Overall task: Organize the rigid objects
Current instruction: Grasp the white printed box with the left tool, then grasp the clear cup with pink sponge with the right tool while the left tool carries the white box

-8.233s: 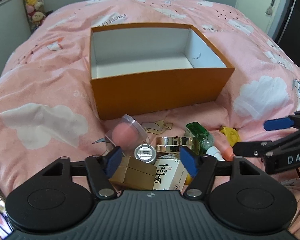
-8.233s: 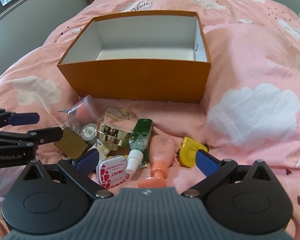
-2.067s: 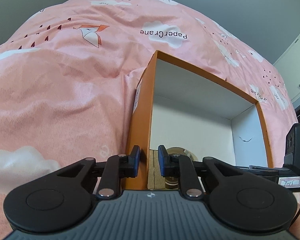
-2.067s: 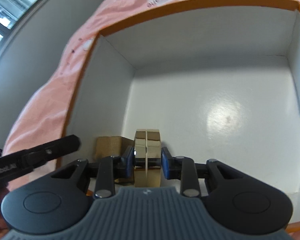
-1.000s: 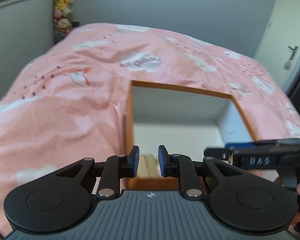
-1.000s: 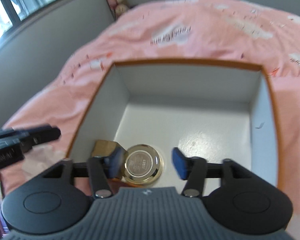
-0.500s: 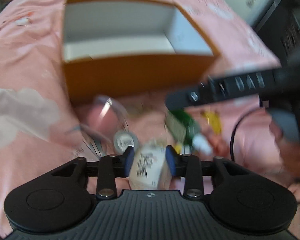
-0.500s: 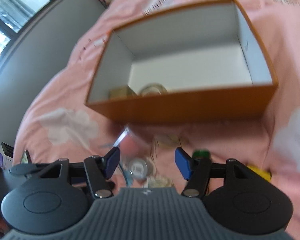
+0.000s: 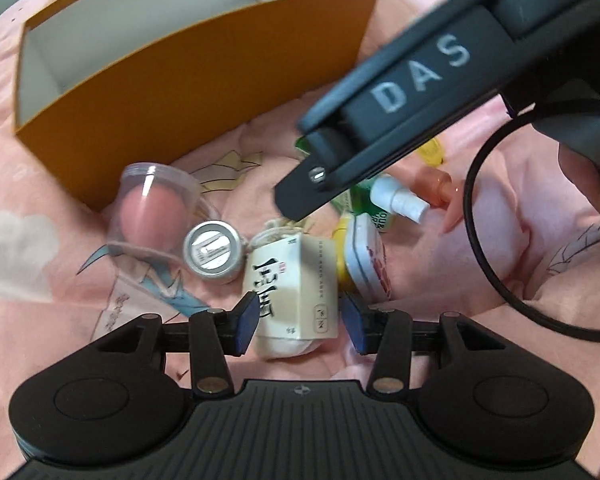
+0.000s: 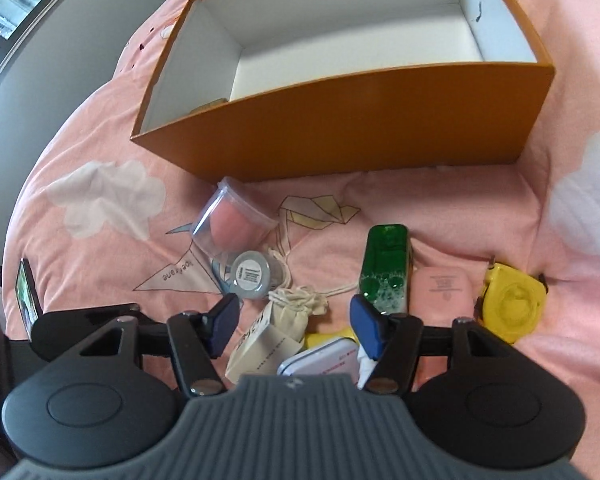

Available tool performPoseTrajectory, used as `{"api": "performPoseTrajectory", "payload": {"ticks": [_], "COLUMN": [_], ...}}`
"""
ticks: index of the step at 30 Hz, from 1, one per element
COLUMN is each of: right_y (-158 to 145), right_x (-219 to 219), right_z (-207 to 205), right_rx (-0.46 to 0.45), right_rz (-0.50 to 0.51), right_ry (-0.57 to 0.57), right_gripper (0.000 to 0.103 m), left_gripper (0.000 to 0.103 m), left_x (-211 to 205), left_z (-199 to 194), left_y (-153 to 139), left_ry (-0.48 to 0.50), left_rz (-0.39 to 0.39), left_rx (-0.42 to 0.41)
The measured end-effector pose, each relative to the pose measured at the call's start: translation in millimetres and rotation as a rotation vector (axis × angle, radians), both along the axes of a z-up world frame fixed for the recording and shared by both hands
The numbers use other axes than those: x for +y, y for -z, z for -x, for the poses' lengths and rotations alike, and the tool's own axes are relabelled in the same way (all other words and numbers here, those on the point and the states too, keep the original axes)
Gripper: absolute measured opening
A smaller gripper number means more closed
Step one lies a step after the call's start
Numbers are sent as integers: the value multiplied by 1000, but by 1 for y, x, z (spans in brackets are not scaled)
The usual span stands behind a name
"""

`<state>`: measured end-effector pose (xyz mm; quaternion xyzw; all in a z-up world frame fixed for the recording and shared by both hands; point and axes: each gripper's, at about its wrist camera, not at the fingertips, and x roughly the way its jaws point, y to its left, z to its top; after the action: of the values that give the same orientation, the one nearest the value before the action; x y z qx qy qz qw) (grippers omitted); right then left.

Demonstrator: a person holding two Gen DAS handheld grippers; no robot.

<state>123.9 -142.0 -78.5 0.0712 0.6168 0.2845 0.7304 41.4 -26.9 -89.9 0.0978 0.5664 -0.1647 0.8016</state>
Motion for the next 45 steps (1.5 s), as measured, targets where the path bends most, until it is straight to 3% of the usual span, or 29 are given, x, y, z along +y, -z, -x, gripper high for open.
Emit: {"api": "performPoseTrajectory", "payload": {"ticks": [8, 11, 15, 24, 29, 36, 40, 45], "right_y": [5, 7, 11, 7, 3, 7, 11, 24], "right_x": [3, 4, 6, 7, 7, 22, 40, 60], "right_z": [-1, -1, -1, -2, -8, -26, -33, -43], "right_rx": [20, 20, 32, 14, 10, 61, 89, 142], "right_rz": [-2, -6, -4, -7, -33, -93, -122, -149], "right_ry": [-2, -6, -14, -2, 32, 72, 75, 82], "right_gripper": [61, 63, 64, 69, 70, 70, 78, 78], "left_gripper": [56, 51, 31, 31, 31, 31, 31, 31], "left_x": [-18, -26, -25, 9, 35, 77, 94, 113], "left_z": [-3, -2, -4, 11, 20, 23, 15, 14], "left_y": [17, 19, 21, -11, -37, -57, -52, -48], "left_ry": [26, 27, -19, -190, -328, -554, -613, -671], "left_rz": [-118, -158, -175, -3, 67, 62, 48, 73], "left_rx": [-37, -50, -66, -93, -147, -242, -242, -222]}}
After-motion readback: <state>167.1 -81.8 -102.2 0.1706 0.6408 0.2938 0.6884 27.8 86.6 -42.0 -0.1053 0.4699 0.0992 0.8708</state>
